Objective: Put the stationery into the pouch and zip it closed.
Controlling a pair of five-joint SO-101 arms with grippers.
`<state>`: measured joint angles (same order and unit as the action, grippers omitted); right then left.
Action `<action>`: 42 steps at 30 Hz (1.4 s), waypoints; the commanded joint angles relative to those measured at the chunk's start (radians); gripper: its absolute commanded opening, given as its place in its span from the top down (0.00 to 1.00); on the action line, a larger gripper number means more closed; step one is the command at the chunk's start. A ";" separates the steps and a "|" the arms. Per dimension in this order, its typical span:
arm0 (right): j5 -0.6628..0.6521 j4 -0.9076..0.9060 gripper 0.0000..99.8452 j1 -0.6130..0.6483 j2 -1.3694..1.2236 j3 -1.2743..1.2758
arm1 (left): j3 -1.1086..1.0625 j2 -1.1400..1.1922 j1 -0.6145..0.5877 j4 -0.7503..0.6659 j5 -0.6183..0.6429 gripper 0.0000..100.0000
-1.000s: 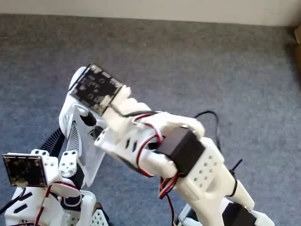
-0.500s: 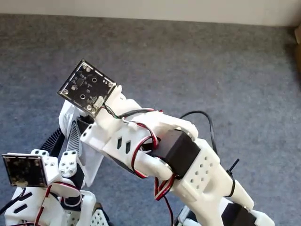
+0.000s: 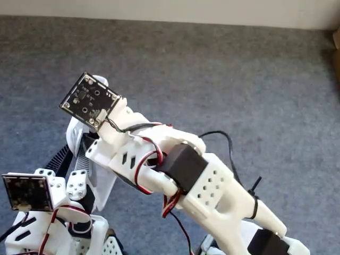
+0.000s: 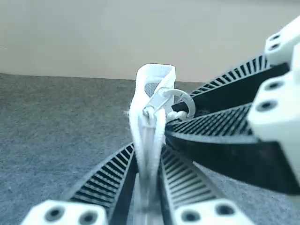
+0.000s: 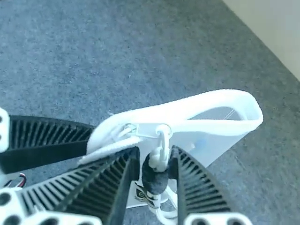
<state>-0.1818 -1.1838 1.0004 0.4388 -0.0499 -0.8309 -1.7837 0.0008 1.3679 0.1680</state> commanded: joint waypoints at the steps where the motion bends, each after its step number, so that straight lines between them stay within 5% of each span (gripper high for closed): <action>1: -0.011 0.027 0.91 -0.039 0.038 -0.004 | 0.039 0.002 0.004 0.002 -0.006 0.99; 6: -0.011 0.027 1.00 -0.062 0.041 -0.004 | 0.039 0.002 0.004 0.002 -0.006 0.99; 22: 0.155 0.225 0.99 -0.271 0.030 0.002 | 0.035 0.002 0.001 0.002 -0.006 0.99; 42: 0.147 0.515 0.99 -0.495 0.027 0.193 | 0.035 0.002 0.004 0.002 -0.003 0.99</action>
<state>-0.0422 -0.7142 0.5846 0.4358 0.1619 -0.8309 -1.7822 0.0084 1.3663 0.1665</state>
